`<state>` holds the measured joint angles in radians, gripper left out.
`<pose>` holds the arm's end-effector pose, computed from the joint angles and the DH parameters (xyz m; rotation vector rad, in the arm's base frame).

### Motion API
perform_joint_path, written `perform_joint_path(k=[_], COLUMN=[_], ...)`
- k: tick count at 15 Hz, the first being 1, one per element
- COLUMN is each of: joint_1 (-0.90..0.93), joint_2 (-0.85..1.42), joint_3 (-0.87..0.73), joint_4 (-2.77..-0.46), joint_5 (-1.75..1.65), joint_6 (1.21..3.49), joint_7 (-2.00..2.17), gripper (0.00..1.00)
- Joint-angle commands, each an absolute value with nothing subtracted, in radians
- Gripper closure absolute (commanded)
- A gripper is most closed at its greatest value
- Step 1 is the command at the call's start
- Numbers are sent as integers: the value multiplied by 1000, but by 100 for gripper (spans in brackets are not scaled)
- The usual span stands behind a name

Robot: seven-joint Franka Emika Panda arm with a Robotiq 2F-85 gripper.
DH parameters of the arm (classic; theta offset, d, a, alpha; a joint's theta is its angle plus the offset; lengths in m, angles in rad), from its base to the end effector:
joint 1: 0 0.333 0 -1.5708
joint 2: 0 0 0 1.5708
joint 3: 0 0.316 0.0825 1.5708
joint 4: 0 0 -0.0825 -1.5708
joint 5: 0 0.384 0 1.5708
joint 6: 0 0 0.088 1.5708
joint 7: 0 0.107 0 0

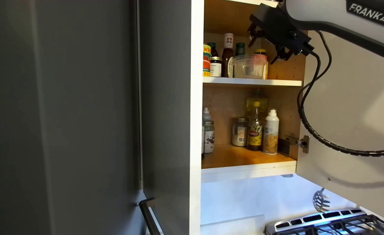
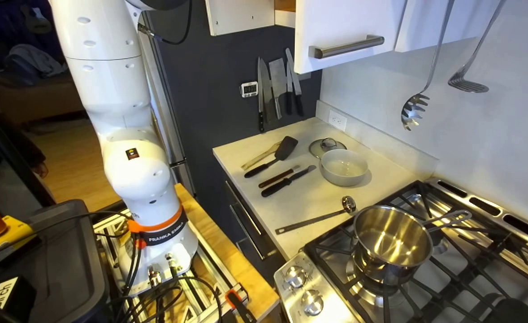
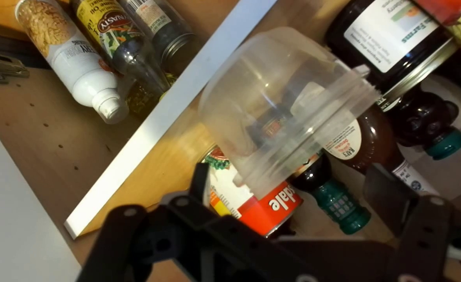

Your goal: Remove the lunchbox from the middle shelf of the cabinet and put it on the middle shelf

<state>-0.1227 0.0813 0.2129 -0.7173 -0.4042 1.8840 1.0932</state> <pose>0.4575 0.0001 1.0007 -2.0745 1.3050 -1.5296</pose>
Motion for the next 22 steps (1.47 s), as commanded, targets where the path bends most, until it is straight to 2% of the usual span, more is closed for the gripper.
perform_joint_path(k=[1, 8, 22], joint_1=[-123, -123, -125], joint_2=[84, 147, 126], joint_3=[213, 212, 212], joint_4=[-721, -758, -735], joint_5=[-404, -404, -410], joint_6=[1883, 1883, 1878], joint_7=[1093, 1093, 1026], gripper=[0, 0, 0])
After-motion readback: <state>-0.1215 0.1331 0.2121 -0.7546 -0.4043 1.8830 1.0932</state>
